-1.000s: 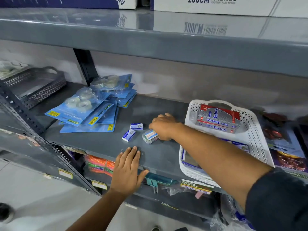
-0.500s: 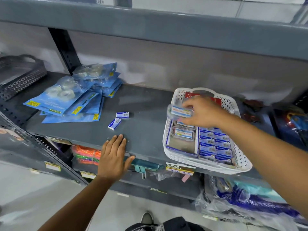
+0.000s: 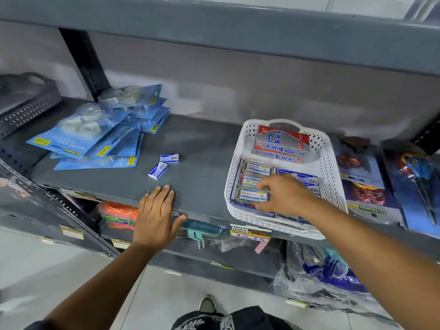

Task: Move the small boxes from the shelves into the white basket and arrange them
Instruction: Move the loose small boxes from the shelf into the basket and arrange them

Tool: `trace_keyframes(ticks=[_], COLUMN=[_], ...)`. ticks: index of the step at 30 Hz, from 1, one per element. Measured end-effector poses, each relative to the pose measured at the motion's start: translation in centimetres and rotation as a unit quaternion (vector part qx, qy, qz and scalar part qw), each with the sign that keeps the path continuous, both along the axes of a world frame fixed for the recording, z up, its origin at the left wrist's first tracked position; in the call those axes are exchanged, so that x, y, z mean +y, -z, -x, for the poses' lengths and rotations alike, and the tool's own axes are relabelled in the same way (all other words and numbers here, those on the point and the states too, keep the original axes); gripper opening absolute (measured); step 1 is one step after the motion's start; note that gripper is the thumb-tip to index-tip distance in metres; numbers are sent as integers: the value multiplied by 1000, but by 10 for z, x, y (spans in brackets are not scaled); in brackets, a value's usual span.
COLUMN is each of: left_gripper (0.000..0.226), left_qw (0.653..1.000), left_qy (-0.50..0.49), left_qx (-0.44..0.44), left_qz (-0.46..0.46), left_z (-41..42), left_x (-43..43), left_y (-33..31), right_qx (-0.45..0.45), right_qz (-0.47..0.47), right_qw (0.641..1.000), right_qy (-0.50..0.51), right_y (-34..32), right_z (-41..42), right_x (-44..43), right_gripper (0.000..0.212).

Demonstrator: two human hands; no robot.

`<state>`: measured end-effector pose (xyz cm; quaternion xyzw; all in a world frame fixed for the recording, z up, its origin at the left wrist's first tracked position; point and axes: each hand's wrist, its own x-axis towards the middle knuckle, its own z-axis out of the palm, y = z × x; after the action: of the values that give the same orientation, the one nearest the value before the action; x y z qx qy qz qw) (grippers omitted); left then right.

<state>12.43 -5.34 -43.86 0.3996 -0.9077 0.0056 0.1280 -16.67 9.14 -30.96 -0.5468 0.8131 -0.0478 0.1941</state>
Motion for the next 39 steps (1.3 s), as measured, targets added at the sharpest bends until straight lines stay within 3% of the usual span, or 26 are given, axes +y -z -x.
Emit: trace_keyframes(ticks=[8, 15, 19, 24, 39], left_gripper=[70, 72, 72, 71, 74], left_qw=[1000, 1000, 1000, 1000, 996], left_qy=[-8, -11, -8, -4, 9], left_qx=[-15, -14, -3, 8, 20], left_qz=[-4, -15, 2, 30, 88], left_z=[0, 0, 0, 0, 2], left_x=[0, 0, 0, -2, -8], left_y=[-1, -2, -2, 0, 5], right_qx=[-20, -22, 0, 15, 40], right_qz=[25, 14, 73, 100, 50], right_qw=[999, 999, 995, 988, 983], right_qy=[-23, -33, -64, -118, -171], right_y=[1, -16, -40, -52, 3], right_z=[3, 6, 0, -23, -80], right_x=[3, -9, -45, -108, -227], right_gripper=[40, 52, 35, 30, 36])
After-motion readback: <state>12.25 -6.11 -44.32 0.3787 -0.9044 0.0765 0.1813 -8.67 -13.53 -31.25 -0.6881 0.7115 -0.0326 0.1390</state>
